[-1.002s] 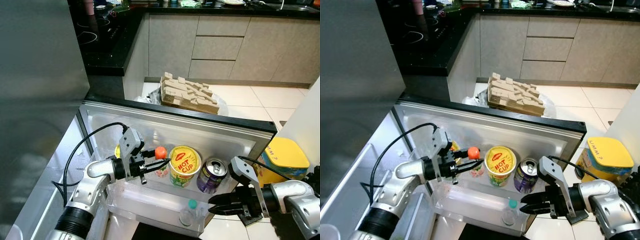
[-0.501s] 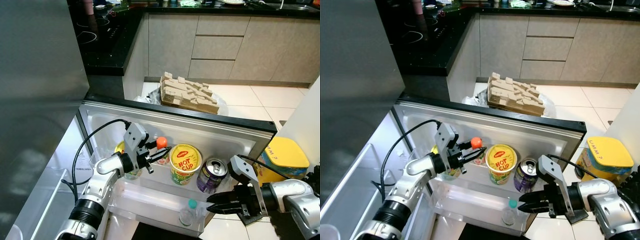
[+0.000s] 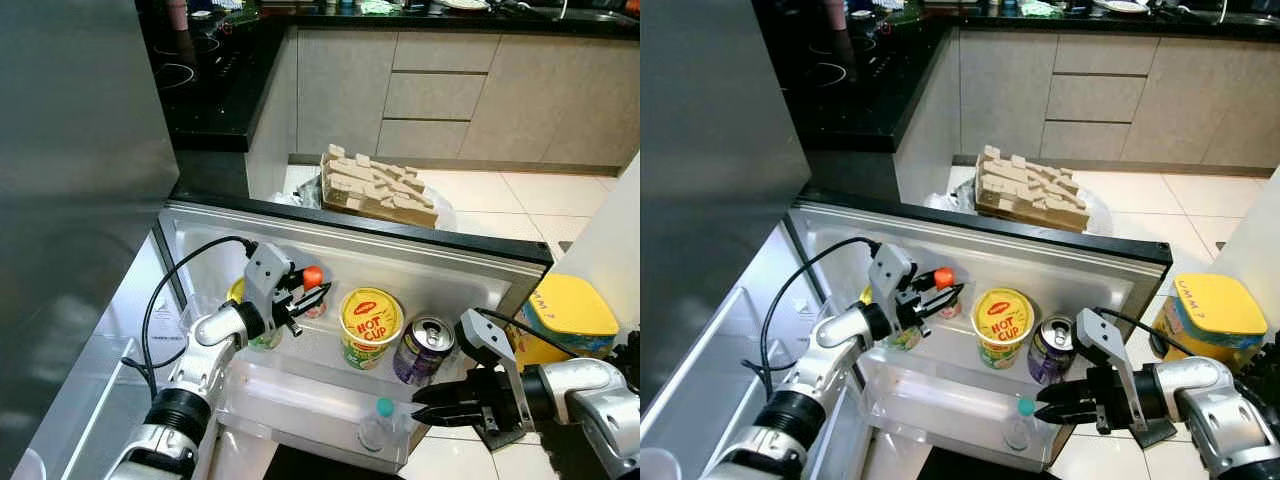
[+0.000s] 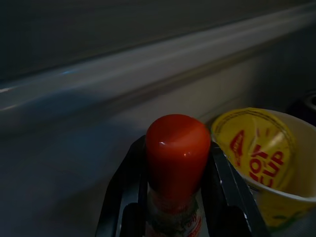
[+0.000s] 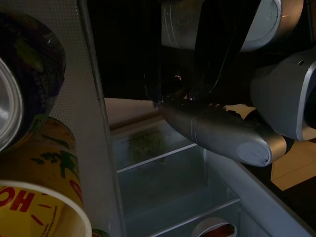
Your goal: Restocking fridge
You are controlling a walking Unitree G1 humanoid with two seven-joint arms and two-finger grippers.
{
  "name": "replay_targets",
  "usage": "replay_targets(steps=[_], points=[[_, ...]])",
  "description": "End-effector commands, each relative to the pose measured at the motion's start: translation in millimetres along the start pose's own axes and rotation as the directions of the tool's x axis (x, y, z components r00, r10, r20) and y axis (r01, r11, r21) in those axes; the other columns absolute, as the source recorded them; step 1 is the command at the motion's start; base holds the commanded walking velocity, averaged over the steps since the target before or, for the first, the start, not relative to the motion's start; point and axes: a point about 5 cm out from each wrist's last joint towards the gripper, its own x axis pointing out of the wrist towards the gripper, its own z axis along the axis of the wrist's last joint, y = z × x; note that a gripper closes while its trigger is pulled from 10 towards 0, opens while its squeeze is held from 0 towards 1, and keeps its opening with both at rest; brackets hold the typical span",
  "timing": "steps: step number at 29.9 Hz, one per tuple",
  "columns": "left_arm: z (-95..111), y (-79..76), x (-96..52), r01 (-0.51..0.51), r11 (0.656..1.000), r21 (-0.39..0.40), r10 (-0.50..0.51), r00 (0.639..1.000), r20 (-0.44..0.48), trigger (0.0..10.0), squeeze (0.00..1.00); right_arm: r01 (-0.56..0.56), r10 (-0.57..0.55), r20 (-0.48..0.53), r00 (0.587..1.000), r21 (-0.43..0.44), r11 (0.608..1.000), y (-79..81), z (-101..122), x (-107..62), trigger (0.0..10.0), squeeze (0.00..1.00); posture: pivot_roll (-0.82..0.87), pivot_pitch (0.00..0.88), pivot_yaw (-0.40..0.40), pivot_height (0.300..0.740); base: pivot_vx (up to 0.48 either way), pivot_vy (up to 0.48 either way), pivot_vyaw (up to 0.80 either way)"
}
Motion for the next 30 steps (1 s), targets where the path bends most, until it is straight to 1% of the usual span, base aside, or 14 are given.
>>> replay_targets(steps=[1,5,16,24,30], points=[[-11.7,-2.5,-1.6,-0.015,1.000,-0.026,0.014,0.999,-0.044,10.0,0.00,-0.012,0.012,0.005,1.000,-0.008,1.000,2.4,3.3,1.0,10.0,0.00,-0.07,0.000,0.007,0.740,0.000,0.000,0.00],[-18.8,-1.7,-1.5,-0.043,0.999,-0.032,0.041,0.997,-0.068,10.0,0.00,-0.024,0.024,0.004,1.000,-0.013,1.000,4.2,4.9,3.3,10.0,0.00,-0.08,0.000,0.007,0.740,0.000,0.000,0.00],[-30.6,-2.0,-3.2,-0.079,0.996,-0.042,0.074,0.991,-0.110,10.0,0.00,-0.046,0.046,0.002,0.999,-0.018,0.999,6.2,6.4,10.4,10.0,0.00,-0.08,0.000,0.004,0.740,0.000,0.000,0.00],[-36.7,-1.3,-5.8,-0.102,0.994,-0.037,0.096,0.987,-0.132,10.0,0.00,0.022,-0.022,0.000,1.000,-0.028,0.999,-1.3,6.8,14.3,10.0,0.00,-0.08,0.000,0.003,0.740,0.000,0.000,0.00],[-39.8,-2.6,-6.3,-0.109,0.993,-0.035,0.103,0.985,-0.141,10.0,0.00,0.065,-0.065,0.000,0.998,0.007,0.998,-4.4,5.7,16.0,10.0,0.00,-0.08,0.000,-0.002,0.740,0.000,0.000,0.00]])
